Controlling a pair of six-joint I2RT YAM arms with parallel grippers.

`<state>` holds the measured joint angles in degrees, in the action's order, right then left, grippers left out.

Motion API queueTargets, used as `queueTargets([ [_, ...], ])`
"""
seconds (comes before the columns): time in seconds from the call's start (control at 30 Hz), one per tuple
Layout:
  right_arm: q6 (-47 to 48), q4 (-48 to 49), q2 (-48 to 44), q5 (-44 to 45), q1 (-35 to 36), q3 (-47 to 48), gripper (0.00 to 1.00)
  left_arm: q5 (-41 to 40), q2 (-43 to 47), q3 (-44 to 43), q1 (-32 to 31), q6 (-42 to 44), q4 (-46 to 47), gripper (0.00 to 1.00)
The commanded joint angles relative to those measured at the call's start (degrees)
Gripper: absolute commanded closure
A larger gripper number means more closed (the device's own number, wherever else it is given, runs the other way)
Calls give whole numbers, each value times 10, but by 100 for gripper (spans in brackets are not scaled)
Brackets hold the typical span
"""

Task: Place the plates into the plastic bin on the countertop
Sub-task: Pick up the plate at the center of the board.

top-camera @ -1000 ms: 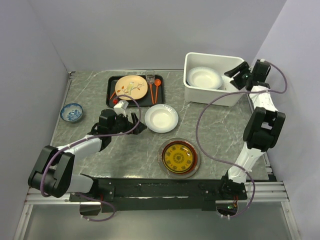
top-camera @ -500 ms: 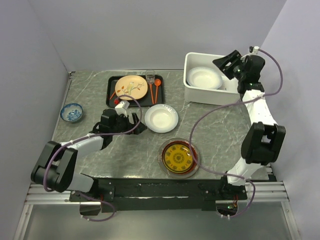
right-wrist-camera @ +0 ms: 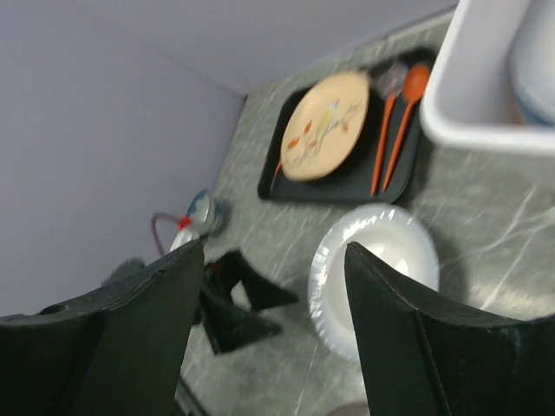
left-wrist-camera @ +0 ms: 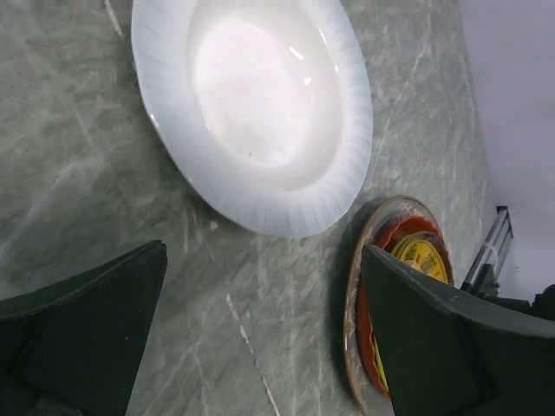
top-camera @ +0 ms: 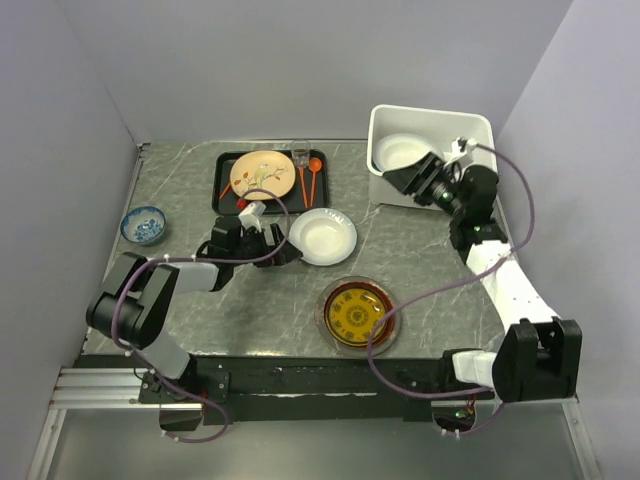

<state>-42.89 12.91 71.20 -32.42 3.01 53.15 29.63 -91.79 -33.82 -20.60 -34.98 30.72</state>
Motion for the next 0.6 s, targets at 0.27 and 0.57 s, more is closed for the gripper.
queueTargets([
  [0.27, -35, 53, -131, 38, 68, -155, 27, 68, -112, -57, 3, -105, 153, 2],
  [0.57, -45, 38, -203, 59, 75, -208, 27, 101, -173, -85, 18, -141, 199, 19],
])
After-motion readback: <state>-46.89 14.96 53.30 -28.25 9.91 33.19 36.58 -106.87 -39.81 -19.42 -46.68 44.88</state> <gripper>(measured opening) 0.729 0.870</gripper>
